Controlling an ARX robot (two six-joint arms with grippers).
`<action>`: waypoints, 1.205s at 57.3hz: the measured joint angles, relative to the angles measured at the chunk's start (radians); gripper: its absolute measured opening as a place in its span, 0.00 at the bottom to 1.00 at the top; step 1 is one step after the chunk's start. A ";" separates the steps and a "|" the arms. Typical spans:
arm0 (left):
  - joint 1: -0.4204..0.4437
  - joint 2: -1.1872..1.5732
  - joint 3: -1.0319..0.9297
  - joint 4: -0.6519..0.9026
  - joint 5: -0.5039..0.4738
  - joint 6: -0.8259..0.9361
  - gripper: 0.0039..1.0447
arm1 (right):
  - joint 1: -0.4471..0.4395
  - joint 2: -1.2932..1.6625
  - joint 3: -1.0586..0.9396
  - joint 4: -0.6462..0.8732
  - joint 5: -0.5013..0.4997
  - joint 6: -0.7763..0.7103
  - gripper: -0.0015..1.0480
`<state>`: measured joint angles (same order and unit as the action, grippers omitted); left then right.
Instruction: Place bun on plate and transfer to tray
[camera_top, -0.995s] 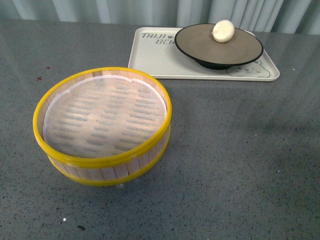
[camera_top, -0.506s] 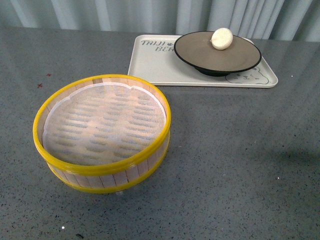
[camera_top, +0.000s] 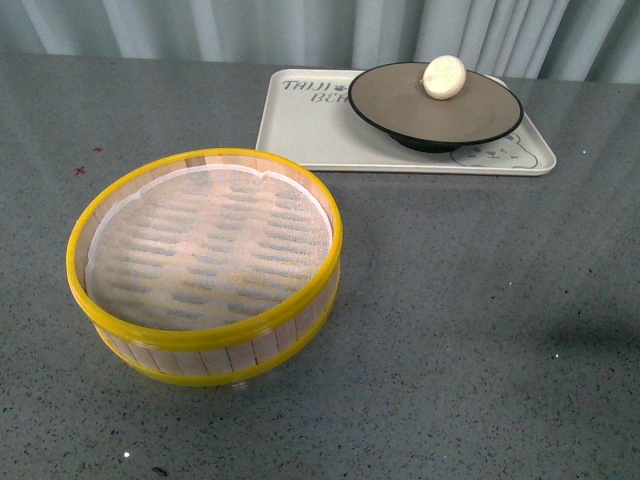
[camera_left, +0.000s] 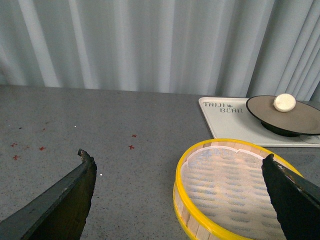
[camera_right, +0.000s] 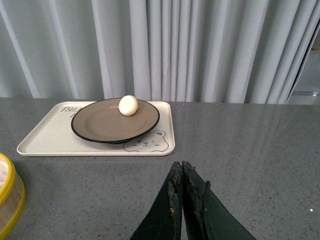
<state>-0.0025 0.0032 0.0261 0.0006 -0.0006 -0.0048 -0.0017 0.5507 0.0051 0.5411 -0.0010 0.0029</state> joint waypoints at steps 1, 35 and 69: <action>0.000 0.000 0.000 0.000 0.000 0.000 0.94 | 0.000 -0.012 0.000 -0.011 0.000 0.000 0.02; 0.000 0.000 0.000 0.000 0.000 0.000 0.94 | 0.000 -0.316 0.000 -0.304 0.000 0.000 0.02; 0.000 0.000 0.000 0.000 0.000 0.000 0.94 | 0.000 -0.546 0.000 -0.540 -0.001 -0.002 0.18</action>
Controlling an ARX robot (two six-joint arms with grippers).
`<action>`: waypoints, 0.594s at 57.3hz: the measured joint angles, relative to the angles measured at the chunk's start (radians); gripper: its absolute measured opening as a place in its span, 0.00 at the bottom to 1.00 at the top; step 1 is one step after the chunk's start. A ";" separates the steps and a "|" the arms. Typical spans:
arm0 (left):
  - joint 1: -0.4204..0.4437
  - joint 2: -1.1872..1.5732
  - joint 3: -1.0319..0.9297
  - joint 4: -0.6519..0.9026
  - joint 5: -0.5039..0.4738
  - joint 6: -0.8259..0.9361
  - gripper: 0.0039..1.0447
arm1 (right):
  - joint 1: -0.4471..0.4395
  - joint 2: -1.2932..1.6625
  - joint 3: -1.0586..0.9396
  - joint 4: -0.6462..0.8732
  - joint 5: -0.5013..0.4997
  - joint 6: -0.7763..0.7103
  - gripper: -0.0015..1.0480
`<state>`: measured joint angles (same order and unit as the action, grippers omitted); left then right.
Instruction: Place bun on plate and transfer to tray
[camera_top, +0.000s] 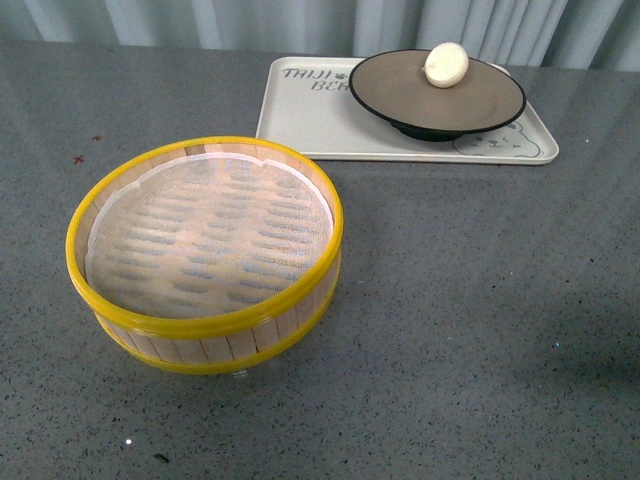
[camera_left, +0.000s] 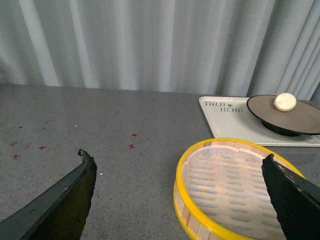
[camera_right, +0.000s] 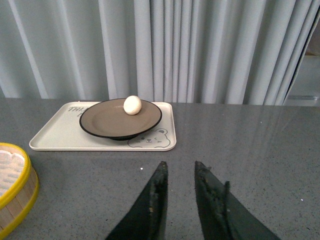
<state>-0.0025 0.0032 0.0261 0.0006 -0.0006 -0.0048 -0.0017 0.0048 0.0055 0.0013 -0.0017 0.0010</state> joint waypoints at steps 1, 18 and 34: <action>0.000 0.000 0.000 0.000 0.000 0.000 0.94 | 0.000 0.000 0.000 0.000 0.000 0.000 0.24; 0.000 0.000 0.000 0.000 0.000 0.000 0.94 | 0.000 0.000 0.000 0.000 0.000 0.000 0.87; 0.000 0.000 0.000 0.000 0.000 0.000 0.94 | 0.000 0.000 0.000 0.000 0.000 0.000 0.91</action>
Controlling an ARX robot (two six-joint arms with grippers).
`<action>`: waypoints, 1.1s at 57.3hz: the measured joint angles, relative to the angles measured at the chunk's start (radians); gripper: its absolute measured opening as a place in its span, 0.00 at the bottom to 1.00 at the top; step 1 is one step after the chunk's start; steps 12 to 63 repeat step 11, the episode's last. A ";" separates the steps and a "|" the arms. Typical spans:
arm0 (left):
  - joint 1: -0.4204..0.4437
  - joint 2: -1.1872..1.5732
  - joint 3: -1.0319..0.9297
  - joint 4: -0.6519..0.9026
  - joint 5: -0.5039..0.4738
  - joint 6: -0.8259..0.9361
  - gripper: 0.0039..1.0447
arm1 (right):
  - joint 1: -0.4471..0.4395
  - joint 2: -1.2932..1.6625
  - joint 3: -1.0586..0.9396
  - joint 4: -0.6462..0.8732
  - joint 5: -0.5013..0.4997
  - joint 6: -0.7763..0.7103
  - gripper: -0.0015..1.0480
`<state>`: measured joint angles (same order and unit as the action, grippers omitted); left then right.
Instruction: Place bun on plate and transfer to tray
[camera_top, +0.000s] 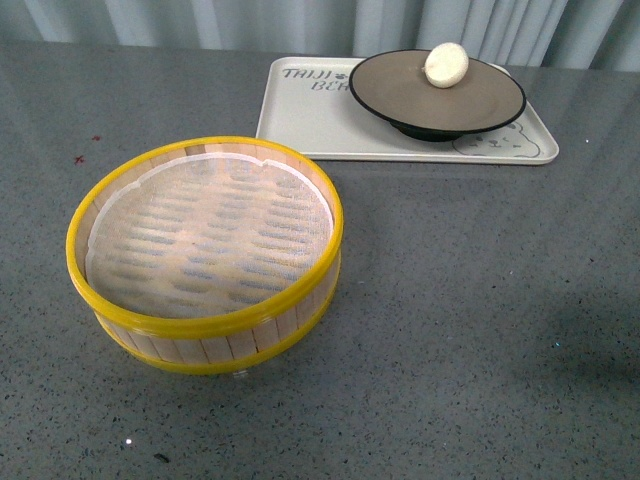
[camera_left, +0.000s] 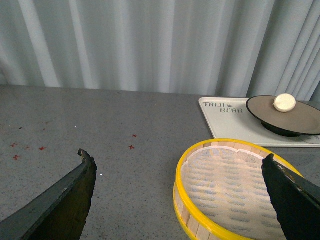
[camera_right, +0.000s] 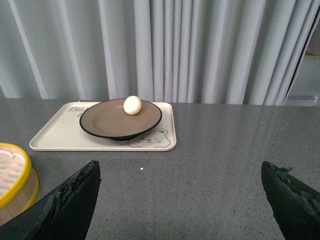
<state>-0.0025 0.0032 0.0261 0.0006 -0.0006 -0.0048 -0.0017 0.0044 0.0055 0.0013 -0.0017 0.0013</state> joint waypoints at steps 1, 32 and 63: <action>0.000 0.000 0.000 0.000 0.000 0.000 0.94 | 0.000 0.000 0.000 0.000 0.000 0.000 0.91; 0.000 0.000 0.000 0.000 0.000 0.000 0.94 | 0.000 0.000 0.000 0.000 0.000 0.000 0.91; 0.000 0.000 0.000 0.000 0.000 0.000 0.94 | 0.000 0.000 0.000 0.000 0.000 0.000 0.91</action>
